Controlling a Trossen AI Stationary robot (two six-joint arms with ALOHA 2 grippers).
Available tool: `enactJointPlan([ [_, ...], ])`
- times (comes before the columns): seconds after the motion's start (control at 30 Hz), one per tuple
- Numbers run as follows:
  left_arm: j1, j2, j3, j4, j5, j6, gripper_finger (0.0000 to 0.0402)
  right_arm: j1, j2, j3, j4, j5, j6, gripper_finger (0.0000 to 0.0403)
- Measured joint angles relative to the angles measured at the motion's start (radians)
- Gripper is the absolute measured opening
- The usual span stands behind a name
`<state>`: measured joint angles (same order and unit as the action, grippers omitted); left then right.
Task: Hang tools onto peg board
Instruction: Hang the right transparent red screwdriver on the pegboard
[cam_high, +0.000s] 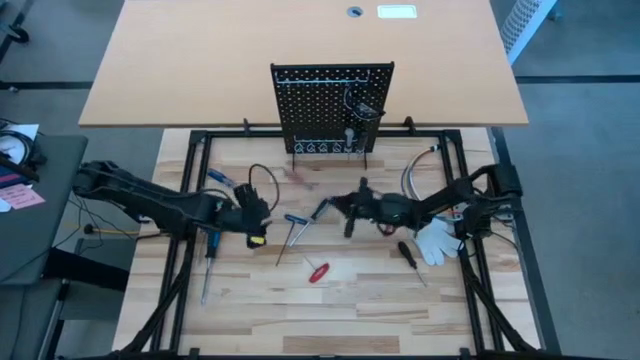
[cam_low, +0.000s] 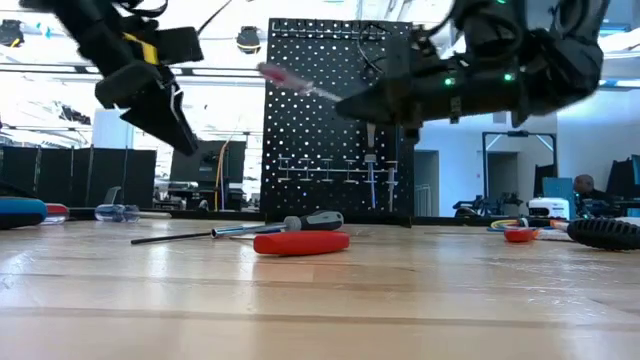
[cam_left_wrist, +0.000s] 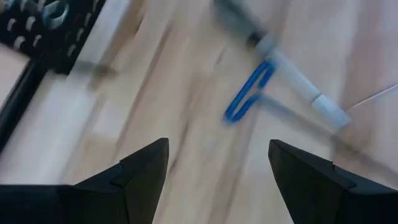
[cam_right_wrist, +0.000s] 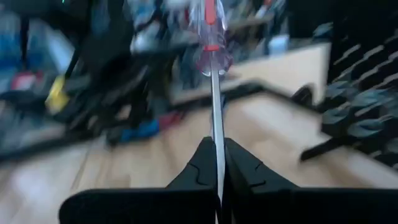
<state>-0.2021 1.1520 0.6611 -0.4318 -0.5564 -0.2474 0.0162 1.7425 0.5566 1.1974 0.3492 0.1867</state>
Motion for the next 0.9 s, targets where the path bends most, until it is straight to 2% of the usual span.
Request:
enactJointPlan([
  [0.17,-0.035,-0.009,-0.182,0.526,0.0,0.1,0.0271,-0.013,0.026,0.016,0.351,0.126,-0.063,0.0009],
  [0.23,-0.044,0.009,-0.229,0.692,0.0,0.127,0.0271,-0.019,0.025,0.049,0.371,0.154,-0.111,0.0009],
  [0.37,-0.057,0.051,-0.262,0.866,-0.001,0.149,0.0271,-0.043,0.013,0.163,0.368,0.177,-0.179,0.001],
  [0.57,-0.073,0.131,-0.269,0.945,-0.002,0.14,0.0271,-0.089,0.005,0.295,0.37,0.181,-0.326,0.0011],
  [0.67,-0.077,0.168,-0.269,0.967,0.0,0.136,0.0271,-0.121,0.001,0.333,0.372,0.231,-0.367,0.0012],
  [0.9,-0.076,0.21,-0.268,0.975,0.0,0.128,0.0271,-0.214,0.003,0.345,0.371,0.26,-0.297,0.0013],
])
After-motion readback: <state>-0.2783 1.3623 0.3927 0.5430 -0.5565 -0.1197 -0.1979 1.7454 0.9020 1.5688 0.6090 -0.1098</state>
